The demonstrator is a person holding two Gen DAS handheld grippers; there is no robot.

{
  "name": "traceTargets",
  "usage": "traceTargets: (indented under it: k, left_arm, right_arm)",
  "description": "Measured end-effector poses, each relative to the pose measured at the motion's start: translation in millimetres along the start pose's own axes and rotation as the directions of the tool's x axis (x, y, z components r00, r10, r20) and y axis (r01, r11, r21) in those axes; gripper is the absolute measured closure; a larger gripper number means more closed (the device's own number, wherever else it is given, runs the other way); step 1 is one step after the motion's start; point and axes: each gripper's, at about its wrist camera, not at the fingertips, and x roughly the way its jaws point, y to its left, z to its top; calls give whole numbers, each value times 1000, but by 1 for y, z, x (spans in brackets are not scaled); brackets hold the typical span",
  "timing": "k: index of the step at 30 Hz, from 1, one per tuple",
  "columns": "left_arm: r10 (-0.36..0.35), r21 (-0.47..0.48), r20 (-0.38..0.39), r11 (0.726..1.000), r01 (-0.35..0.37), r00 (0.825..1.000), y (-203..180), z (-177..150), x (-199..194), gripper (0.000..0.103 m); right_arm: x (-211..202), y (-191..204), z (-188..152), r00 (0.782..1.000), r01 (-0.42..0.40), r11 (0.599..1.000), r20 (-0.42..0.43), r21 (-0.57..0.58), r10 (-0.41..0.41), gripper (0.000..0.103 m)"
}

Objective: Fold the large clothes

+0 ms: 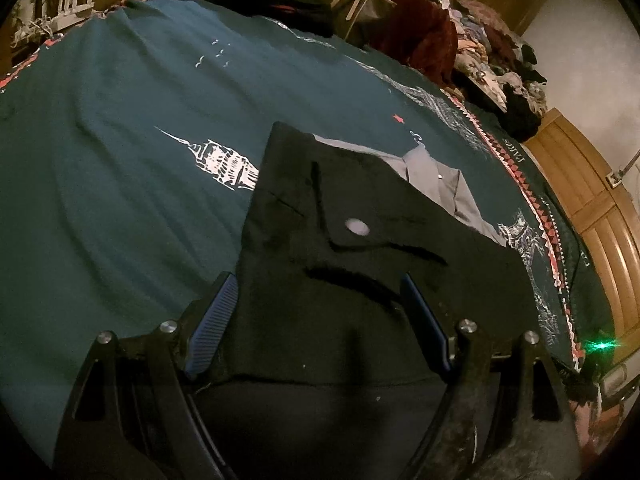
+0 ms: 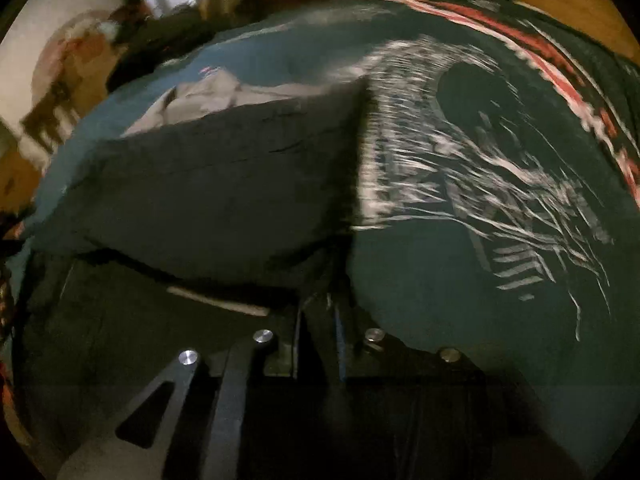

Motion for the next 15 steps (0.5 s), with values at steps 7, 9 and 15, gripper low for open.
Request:
traceTargets:
  k: [7,9,15]
  left_arm:
    - [11,89,4,996,-12,1000,-30,4,5,21]
    - [-26,116,2,993,25,1000,-41,8,9,21]
    - [51,103,-87,994,-42,995,-36,8,53,23]
  right_arm:
    - [2,-16,-1,997,-69,997,-39,29,70,92]
    - [-15,-11,1,998,-55,998,-26,-6,55,87]
    - [-58,0,3,991,-104,994,83,21,102,82]
